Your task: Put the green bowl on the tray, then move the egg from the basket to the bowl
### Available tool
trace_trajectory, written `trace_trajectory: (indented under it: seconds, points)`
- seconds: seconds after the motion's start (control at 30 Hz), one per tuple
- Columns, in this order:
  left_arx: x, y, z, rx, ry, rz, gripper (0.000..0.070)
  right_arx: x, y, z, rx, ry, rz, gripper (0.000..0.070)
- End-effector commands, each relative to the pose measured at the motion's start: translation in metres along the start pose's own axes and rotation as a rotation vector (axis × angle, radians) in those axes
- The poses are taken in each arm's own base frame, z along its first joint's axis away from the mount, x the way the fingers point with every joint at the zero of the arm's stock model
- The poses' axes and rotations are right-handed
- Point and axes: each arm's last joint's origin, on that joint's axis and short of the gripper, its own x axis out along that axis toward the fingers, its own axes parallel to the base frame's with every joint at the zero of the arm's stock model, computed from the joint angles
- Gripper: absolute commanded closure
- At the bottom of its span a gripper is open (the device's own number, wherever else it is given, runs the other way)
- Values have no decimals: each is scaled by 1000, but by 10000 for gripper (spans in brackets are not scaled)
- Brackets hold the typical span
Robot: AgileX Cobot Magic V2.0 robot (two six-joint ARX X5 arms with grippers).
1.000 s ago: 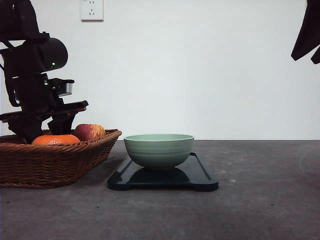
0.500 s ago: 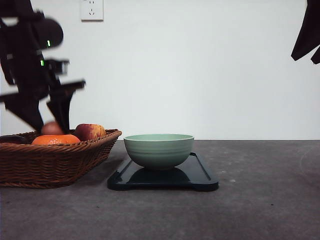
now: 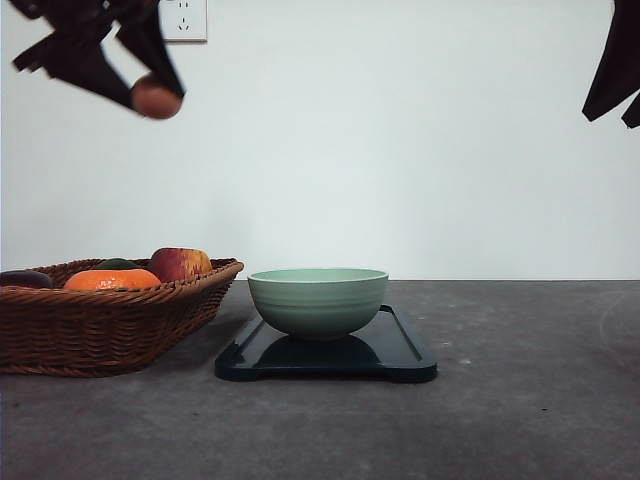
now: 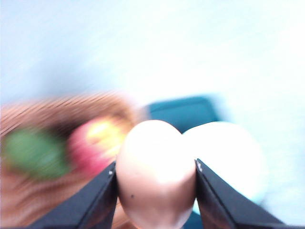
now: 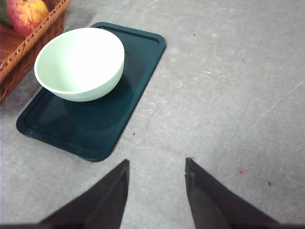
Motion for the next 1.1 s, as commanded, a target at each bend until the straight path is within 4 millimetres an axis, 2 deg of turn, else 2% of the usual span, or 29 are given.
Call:
trace_trajectory:
  seconds: [0.0, 0.27, 0.53, 0.73, 1.07]
  points:
    - [5, -6, 5, 0, -12, -31, 523, 1, 1, 2, 8, -6, 3, 470]
    - [28, -42, 2, 77, -31, -127, 512, 1, 1, 2, 7, -6, 4, 470]
    - [67, -69, -12, 128, 5, -157, 511, 1, 1, 2, 7, -6, 4, 470]
    - [101, -78, -27, 149, 40, -131, 511, 1, 1, 2, 7, -6, 5, 470]
    - [151, -75, -55, 164, 131, -114, 511, 1, 1, 1, 7, -5, 8, 470]
